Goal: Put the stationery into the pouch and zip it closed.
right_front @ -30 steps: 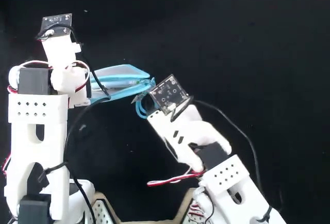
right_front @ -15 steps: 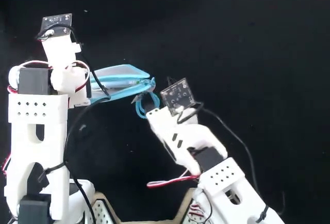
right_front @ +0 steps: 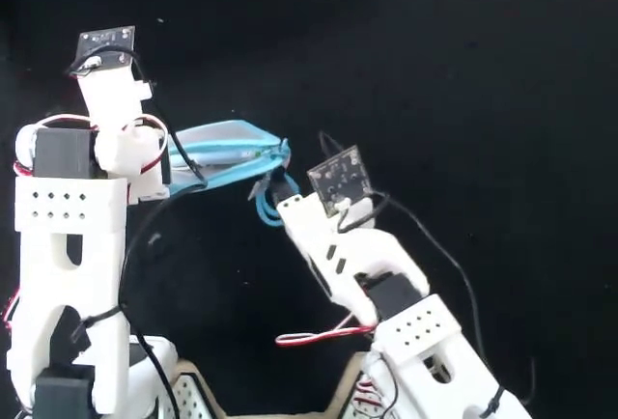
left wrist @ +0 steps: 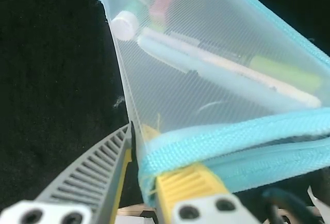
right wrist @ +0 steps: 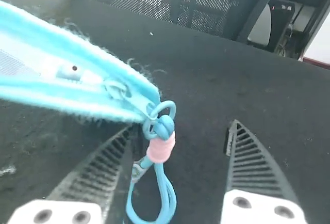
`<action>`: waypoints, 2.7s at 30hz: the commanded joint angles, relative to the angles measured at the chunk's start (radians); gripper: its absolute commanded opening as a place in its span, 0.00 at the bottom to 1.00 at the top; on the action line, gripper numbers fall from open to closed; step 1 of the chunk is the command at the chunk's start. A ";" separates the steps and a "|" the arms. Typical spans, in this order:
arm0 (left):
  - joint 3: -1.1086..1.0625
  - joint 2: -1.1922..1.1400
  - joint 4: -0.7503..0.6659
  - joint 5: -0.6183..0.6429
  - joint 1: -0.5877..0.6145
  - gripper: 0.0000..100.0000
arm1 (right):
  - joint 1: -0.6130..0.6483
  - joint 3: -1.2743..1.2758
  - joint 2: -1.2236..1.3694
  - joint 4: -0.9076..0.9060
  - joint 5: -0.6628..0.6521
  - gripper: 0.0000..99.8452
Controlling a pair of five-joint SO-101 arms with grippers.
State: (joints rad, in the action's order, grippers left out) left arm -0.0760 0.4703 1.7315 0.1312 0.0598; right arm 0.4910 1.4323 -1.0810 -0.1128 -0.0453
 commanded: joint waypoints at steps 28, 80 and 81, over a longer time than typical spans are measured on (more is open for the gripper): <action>0.002 0.008 0.012 -0.087 0.113 0.03 | -0.087 -0.096 0.208 0.133 -0.014 0.25; 0.153 0.008 0.012 -0.083 0.108 0.03 | -0.025 -0.380 -0.213 -0.589 -0.222 0.01; 0.171 0.008 0.012 -0.083 0.108 0.03 | -0.025 -0.409 -0.191 -0.606 -0.227 0.01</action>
State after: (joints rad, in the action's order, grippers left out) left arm -0.0084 0.4641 1.7423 0.0529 0.1519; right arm 0.4772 1.1592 -1.3050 -0.6697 -0.2463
